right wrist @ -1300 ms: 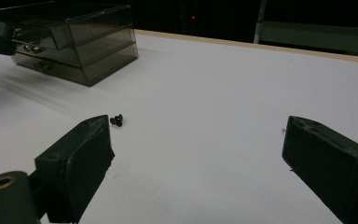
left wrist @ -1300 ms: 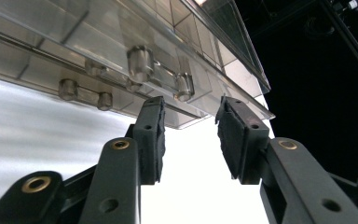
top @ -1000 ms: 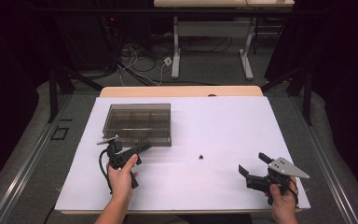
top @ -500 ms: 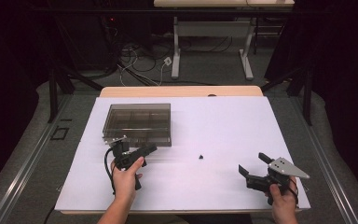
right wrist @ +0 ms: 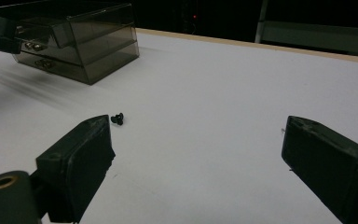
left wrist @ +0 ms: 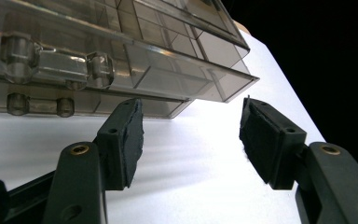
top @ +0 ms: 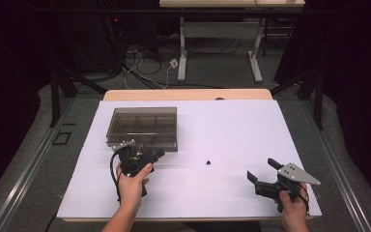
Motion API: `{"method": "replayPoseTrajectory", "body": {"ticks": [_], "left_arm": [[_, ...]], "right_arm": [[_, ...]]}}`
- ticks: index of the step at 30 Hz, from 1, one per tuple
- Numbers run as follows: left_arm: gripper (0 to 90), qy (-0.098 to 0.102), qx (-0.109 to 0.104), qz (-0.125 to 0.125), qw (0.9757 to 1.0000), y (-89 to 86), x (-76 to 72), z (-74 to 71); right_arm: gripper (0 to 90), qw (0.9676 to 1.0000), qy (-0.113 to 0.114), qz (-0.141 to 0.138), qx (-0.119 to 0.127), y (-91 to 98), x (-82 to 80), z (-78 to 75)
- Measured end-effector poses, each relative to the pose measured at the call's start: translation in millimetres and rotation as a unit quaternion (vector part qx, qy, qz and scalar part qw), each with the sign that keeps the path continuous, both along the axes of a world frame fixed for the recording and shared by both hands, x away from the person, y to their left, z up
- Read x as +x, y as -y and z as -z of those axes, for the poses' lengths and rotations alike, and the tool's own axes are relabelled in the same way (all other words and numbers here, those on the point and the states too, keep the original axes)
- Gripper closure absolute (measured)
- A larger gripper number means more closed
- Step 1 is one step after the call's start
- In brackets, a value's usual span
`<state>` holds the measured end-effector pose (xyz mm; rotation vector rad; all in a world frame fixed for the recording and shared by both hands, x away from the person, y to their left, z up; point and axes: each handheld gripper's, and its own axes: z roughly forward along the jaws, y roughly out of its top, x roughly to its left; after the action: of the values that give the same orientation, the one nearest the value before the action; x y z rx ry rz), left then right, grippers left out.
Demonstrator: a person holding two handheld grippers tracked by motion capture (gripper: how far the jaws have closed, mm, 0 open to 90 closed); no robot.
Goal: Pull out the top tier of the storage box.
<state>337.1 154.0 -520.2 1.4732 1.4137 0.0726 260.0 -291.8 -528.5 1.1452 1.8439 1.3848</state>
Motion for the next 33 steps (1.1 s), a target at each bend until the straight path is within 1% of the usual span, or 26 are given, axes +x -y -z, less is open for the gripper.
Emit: {"method": "replayPoseTrajectory", "body": {"ticks": [6,8,11,12,15,16,18,20,22,23,24,25,26,27,28,29,31,33], "left_arm": [[37.9,0.015,0.011,0.005,0.9998,2.1,-2.2,-5.3],[37.2,0.023,0.014,0.004,0.9996,2.7,-2.9,-7.2],[36.8,0.032,0.019,0.004,0.9993,3.6,-3.6,-9.6],[35.6,0.05,0.033,0.003,0.9982,3.7,-4.1,-11.4],[35.3,0.066,0.044,0.003,0.9969,4.0,-4.7,-14.4],[35.1,0.07,0.048,0.008,0.9964,3.5,-4.6,-15.4],[35.1,0.075,0.052,0.006,0.9958,3.2,-4.9,-16.8],[34.8,0.074,0.052,0.007,0.9958,2.7,-5.0,-18.5],[32.9,0.069,0.055,0.009,0.9961,1.7,-4.9,-19.9],[31.1,0.069,0.054,0.009,0.9961,1.2,-4.9,-20.1],[31.0,0.069,0.053,0.009,0.9962,1.0,-4.8,-20.4],[30.2,0.068,0.059,0.009,0.9959,0.7,-4.7,-20.8],[27.7,0.068,0.064,0.009,0.9956,0.5,-4.3,-21.0],[25.0,0.068,0.066,0.007,0.9955,0.4,-4.1,-21.3],[24.2,0.068,0.066,0.007,0.9955,0.4,-4.1,-21.3],[23.4,0.073,0.074,0.004,0.9946,-0.5,-3.9,-21.7],[18.6,0.074,0.077,0.0,0.9943,-1.1,-3.8,-22.7],[16.1,0.073,0.077,0.0,0.9943,-1.5,-3.8,-23.2]], "right_arm": [[8.3,1.0,0.002,0.001,0.001,-0.4,0.2,0.2],[8.3,1.0,0.002,0.002,0.001,-0.4,0.2,0.2],[8.3,1.0,-0.001,0.001,-0.002,0.0,-0.2,-0.2],[8.3,1.0,0.0,0.0,-0.001,-0.1,0.0,0.0],[8.3,1.0,0.001,0.0,0.0,-0.2,0.0,0.1],[8.3,1.0,0.002,0.0,0.0,-0.2,0.0,0.1],[8.4,1.0,0.0,0.001,-0.001,-0.2,0.1,0.1],[8.4,1.0,0.0,0.001,-0.001,-0.2,0.0,0.1],[8.3,1.0,0.006,0.004,0.003,-1.1,0.3,0.6],[8.3,1.0,0.005,0.003,0.003,-1.0,0.4,0.6],[8.3,1.0,0.0,0.0,-0.001,-0.3,-0.1,0.1],[8.3,1.0,0.0,0.001,-0.001,-0.3,0.0,0.1],[8.3,1.0,0.0,0.0,-0.001,-0.3,0.0,0.1],[8.3,1.0,0.0,0.0,-0.001,-0.3,0.0,0.1],[8.3,1.0,0.001,0.001,0.001,-0.7,0.0,0.3],[8.4,1.0,0.002,0.0,0.001,-0.6,0.2,0.3],[8.3,1.0,0.0,-0.001,0.0,-0.5,0.1,0.2],[8.3,1.0,-0.001,-0.001,-0.001,-0.3,0.0,0.1]]}}
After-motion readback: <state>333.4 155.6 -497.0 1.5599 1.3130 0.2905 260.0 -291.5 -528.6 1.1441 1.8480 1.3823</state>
